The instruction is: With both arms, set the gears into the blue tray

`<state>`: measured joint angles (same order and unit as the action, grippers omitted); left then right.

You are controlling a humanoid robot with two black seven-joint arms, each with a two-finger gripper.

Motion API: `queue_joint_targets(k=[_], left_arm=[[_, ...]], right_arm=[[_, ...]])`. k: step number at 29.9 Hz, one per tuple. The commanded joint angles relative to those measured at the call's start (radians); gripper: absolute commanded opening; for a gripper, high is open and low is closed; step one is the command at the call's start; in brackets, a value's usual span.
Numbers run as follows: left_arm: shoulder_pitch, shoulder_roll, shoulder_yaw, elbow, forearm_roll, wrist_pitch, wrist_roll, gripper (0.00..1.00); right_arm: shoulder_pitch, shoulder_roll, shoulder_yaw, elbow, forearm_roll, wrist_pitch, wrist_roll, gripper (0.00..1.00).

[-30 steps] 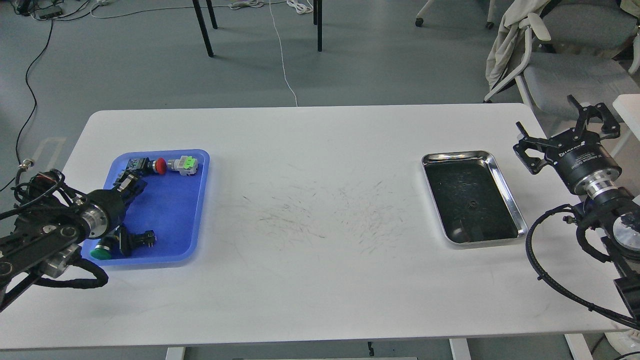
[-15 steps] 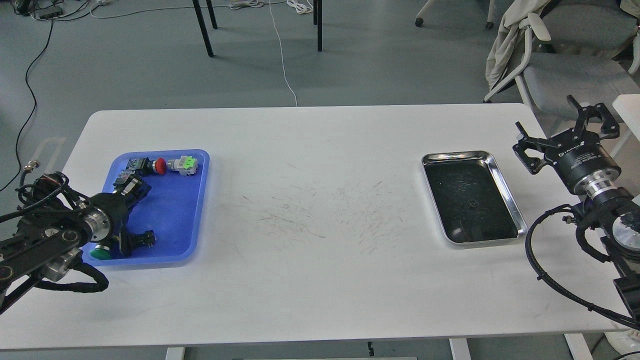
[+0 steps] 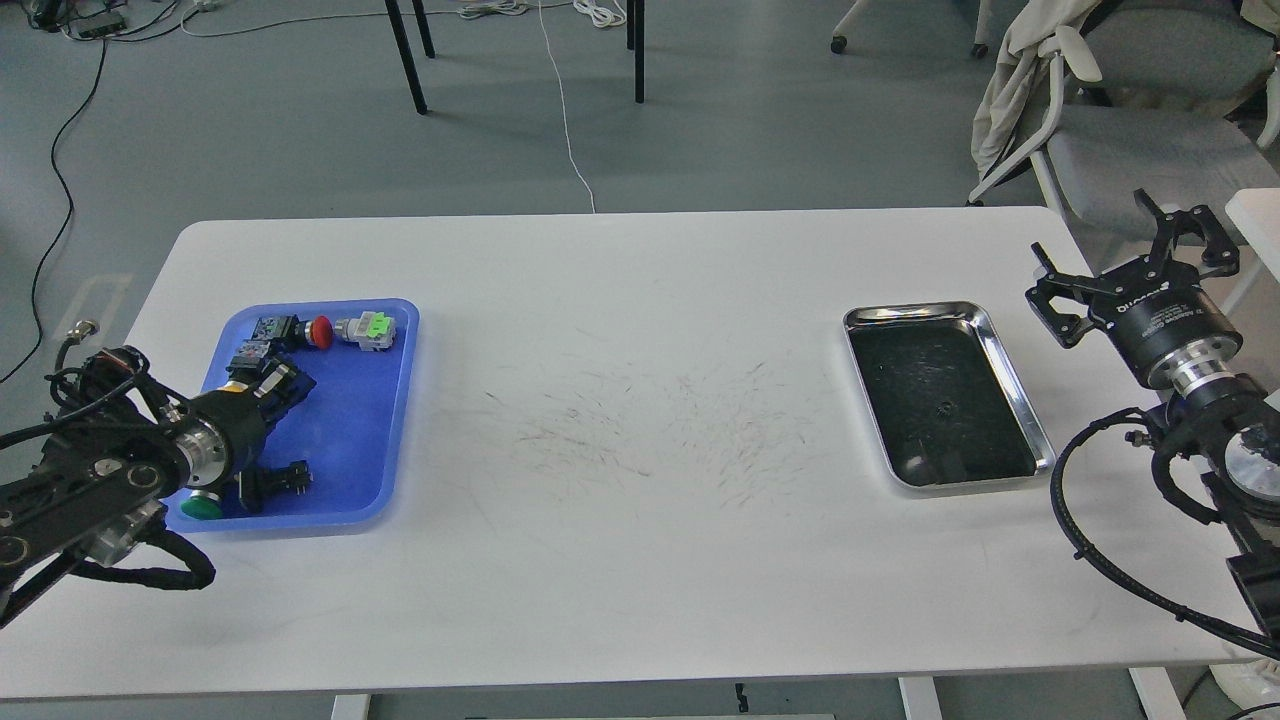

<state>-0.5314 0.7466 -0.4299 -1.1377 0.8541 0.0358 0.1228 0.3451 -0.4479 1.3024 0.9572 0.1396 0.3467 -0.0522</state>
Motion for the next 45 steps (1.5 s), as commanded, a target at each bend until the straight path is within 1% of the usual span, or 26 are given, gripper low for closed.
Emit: queue_joint_targets(k=[1,2,3,4,6,7,8,11,45], left_arm=[[-0.004,0.002,0.002,-0.001,0.037,-0.016,-0.002,0.06],[-0.005,0.002,0.002,-0.002,0.036,-0.022,0.0,0.08],[-0.005,0.002,0.002,-0.002,0.039,-0.027,0.0,0.15],[-0.005,0.002,0.002,-0.002,0.04,-0.028,0.0,0.18],[-0.005,0.002,0.002,-0.004,0.042,-0.028,0.001,0.22],[-0.005,0.002,0.002,-0.004,0.043,-0.028,0.001,0.25],[-0.005,0.003,0.002,-0.005,0.043,-0.025,0.001,0.39],[-0.007,-0.001,-0.004,-0.005,0.034,-0.014,0.0,0.98],[-0.016,-0.006,-0.004,-0.005,0.037,-0.025,0.0,0.99]], right_arm=[[0.0,0.0,0.002,0.0,0.0,0.0,0.0,0.97],[0.0,-0.002,0.002,0.0,0.0,0.0,0.0,0.97],[0.0,0.0,0.002,0.0,0.0,0.0,0.0,0.97],[0.0,-0.002,0.002,0.0,0.0,0.0,0.0,0.97],[0.0,-0.002,0.002,0.0,0.0,0.0,0.0,0.97],[0.0,0.0,0.002,0.002,0.0,0.0,0.0,0.97],[0.0,-0.002,0.002,0.002,0.0,0.0,0.0,0.97],[0.0,0.0,0.002,0.0,0.0,0.001,0.0,0.97],[0.0,-0.002,0.002,0.0,0.0,0.003,0.002,0.97]])
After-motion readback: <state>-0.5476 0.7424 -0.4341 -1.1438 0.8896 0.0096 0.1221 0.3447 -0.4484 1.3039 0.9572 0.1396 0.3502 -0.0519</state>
